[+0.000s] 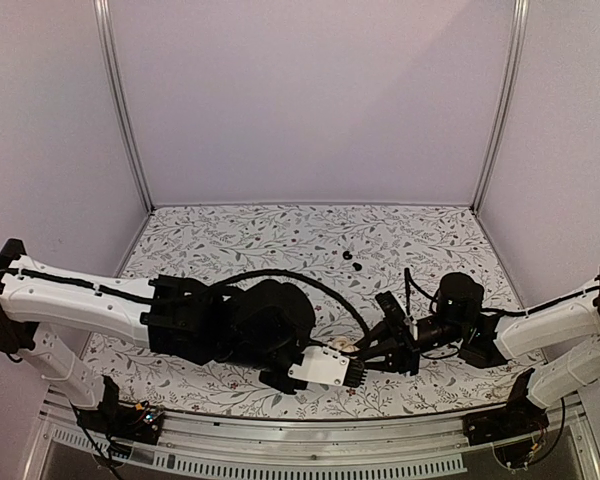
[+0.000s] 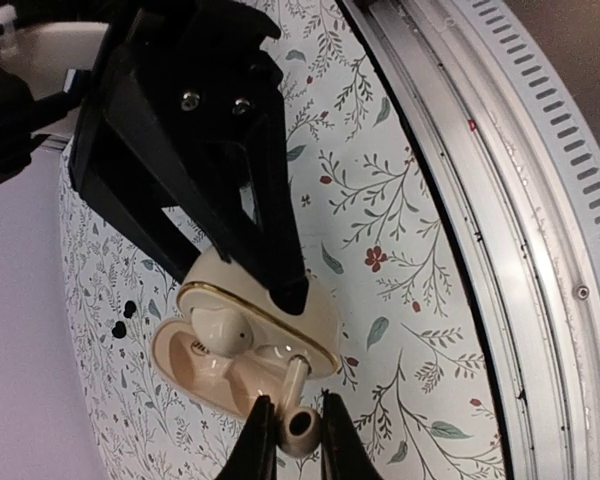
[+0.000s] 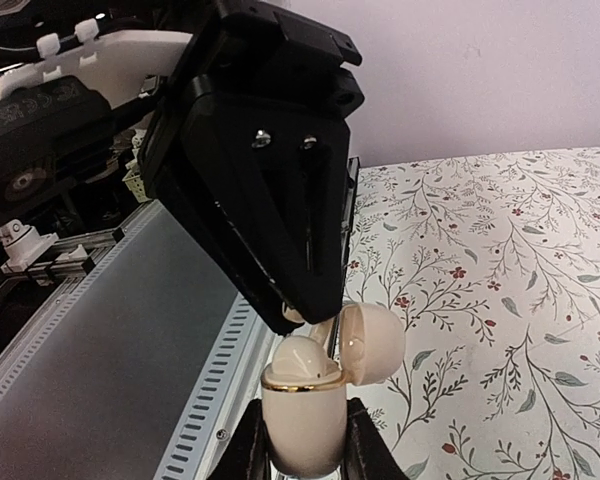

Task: Insert the wireless bluetooth earbuds into the charging case
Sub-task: Insert the left earbud into the left side groove of the charging case.

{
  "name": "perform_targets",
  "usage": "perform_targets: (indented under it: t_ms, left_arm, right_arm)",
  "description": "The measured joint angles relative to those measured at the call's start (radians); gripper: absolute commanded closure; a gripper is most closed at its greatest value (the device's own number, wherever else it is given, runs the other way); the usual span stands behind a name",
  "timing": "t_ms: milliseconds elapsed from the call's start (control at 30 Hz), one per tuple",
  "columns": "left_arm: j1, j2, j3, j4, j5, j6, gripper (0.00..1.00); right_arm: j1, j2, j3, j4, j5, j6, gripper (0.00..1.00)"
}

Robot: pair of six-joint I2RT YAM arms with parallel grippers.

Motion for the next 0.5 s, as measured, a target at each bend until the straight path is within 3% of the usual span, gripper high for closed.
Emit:
perform_targets:
  t_ms: [500]
  left_arm:
    - [-0.029, 0.051, 0.024, -0.026, -0.084, 0.040, 0.96]
  right_arm:
    - [0.000, 0.005, 0.000, -0.026, 0.018, 0.067, 1.00]
